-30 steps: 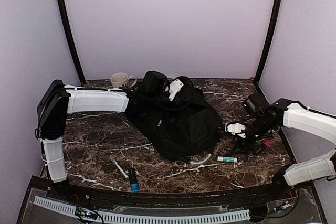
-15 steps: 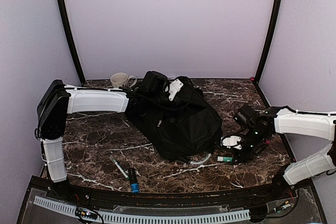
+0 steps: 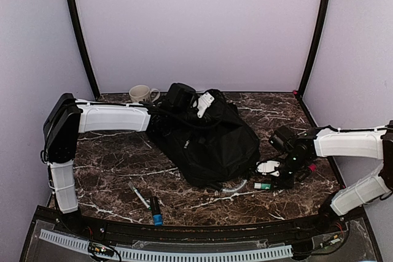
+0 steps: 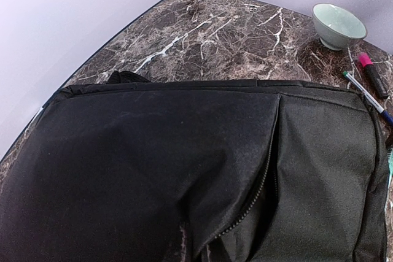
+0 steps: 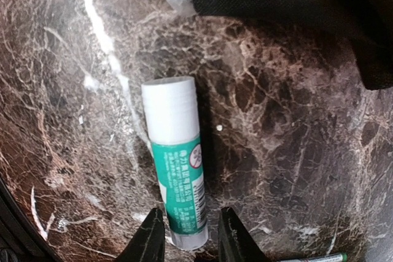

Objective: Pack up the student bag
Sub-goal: Pick up the stationery from the center of the board.

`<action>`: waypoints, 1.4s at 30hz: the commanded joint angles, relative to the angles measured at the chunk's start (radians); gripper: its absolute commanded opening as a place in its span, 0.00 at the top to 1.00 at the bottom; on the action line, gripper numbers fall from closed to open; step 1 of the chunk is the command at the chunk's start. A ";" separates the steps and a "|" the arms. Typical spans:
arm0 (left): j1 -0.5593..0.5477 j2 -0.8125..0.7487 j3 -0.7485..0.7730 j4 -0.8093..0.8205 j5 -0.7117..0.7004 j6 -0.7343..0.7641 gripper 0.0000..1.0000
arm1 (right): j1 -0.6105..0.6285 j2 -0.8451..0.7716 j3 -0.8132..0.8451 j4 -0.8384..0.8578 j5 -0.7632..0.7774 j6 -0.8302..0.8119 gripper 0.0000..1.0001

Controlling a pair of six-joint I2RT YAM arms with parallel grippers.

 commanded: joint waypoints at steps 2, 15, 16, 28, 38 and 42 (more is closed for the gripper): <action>0.010 -0.038 0.025 0.033 0.014 -0.019 1.00 | 0.010 0.019 -0.013 0.019 0.000 0.010 0.76; 0.010 -0.037 0.024 0.032 0.019 -0.019 1.00 | 0.011 0.049 -0.014 0.035 0.004 0.024 0.75; 0.010 -0.037 0.024 0.032 0.020 -0.018 1.00 | 0.011 0.056 -0.013 0.037 0.004 0.026 0.75; 0.010 -0.037 0.031 0.027 0.024 -0.029 1.00 | 0.011 0.018 0.089 -0.097 -0.094 0.052 0.89; 0.010 -0.031 0.028 0.038 0.024 -0.076 1.00 | 0.006 0.020 0.309 -0.169 -0.222 0.110 0.94; 0.010 -0.031 0.026 0.053 0.027 -0.108 1.00 | 0.005 0.100 0.403 -0.144 -0.297 0.189 0.94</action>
